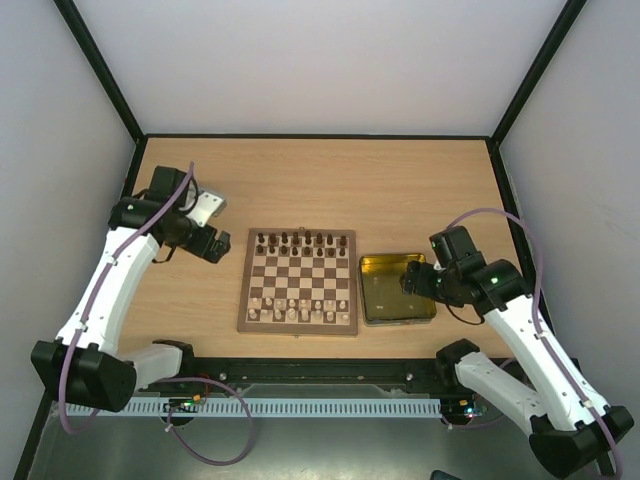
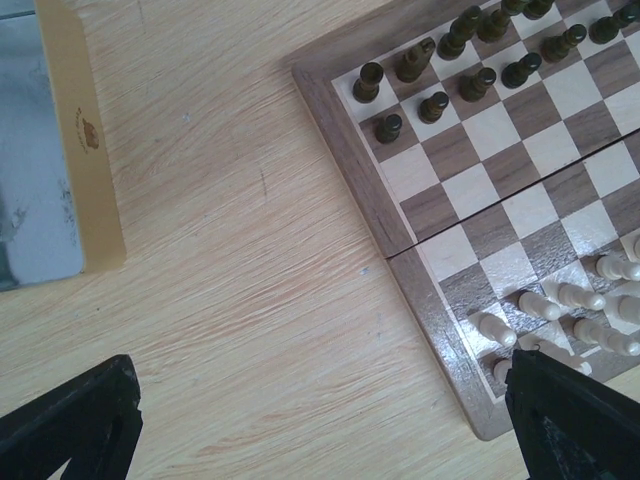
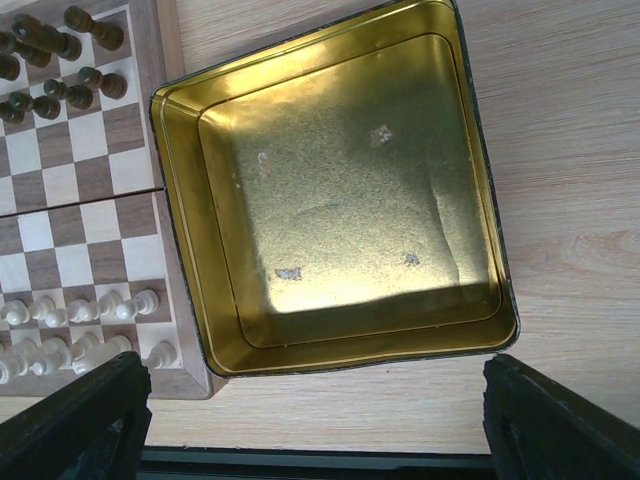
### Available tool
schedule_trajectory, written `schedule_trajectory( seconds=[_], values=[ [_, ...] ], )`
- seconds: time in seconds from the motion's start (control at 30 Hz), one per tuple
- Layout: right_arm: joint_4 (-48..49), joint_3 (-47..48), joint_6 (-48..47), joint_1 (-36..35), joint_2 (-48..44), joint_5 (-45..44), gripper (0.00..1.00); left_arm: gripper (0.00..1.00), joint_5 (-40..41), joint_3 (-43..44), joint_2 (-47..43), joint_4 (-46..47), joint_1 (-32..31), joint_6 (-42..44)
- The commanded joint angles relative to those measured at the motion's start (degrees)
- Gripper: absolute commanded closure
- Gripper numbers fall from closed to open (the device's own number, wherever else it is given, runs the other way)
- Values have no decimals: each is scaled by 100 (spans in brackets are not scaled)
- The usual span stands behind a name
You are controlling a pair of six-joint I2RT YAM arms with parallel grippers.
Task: Set up the chess pieces on the board
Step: Reset both arms
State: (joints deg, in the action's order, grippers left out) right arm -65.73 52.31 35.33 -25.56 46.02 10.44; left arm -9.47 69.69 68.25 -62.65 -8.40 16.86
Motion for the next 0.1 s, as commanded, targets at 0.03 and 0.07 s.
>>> schedule_trajectory(
  seconds=[0.03,0.07],
  values=[
    [-83,23,-62,7,27,-59,13,1,103,-61,-48,-78,-21,-75],
    [-100,46,-57,7,11,-160,13,1,102,-61,-52,-77,-19,-78]
  ],
)
